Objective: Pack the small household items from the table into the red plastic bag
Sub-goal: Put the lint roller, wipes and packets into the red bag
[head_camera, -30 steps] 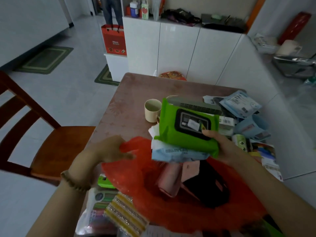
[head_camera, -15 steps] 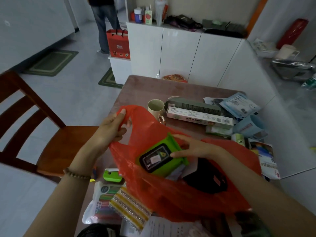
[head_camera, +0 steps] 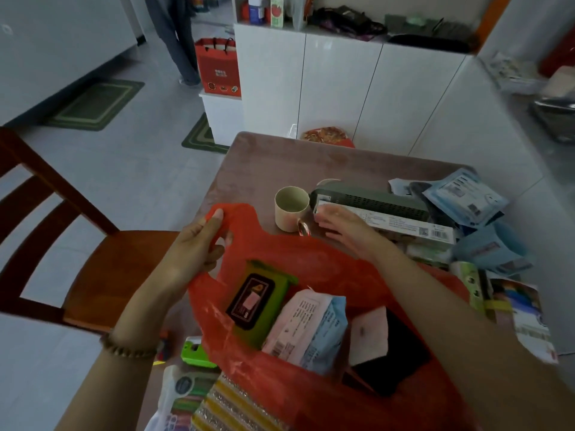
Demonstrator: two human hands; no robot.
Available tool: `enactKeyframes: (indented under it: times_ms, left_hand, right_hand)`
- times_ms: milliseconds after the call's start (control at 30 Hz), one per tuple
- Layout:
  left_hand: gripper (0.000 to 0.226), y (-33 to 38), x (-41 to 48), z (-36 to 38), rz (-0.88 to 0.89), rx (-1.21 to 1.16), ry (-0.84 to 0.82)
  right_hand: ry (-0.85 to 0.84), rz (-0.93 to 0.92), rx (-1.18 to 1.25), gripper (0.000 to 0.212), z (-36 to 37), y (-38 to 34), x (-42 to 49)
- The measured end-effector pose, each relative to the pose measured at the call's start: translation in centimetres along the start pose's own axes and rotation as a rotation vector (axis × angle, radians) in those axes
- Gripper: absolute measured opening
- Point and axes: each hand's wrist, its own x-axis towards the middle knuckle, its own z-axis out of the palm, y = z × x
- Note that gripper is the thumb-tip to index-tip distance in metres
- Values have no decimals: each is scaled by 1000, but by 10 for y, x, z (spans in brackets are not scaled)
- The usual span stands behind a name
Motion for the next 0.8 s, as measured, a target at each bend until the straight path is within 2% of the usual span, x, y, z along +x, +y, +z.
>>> enactKeyframes:
  times_ms: [33, 133, 267, 433, 633, 733, 800]
  left_hand:
    - [47, 2, 0, -1, -8, -4, 2]
    - [46, 5, 3, -5, -28, -24, 20]
    - [46, 6, 2, -8, -48, -58, 19]
    - [47, 7, 1, -9, -48, -56, 9]
    - [42, 5, -5, -9, -61, -174, -10]
    - [42, 7, -11, -9, -66, -187, -12]
    - [39, 9, -15, -5, -64, -207, -24]
  right_hand:
    - [5, 31, -43, 24, 7, 6, 11]
    - [23, 112, -41, 50, 20, 33, 48]
    - [95, 125, -117, 33, 32, 49, 62]
    - [224, -113, -103, 31, 34, 24, 39]
    - [-73, -334, -149, 33, 20, -22, -47]
    - [-208, -316, -161, 32, 19, -22, -92]
    - [-286, -273, -271, 31, 24, -14, -104]
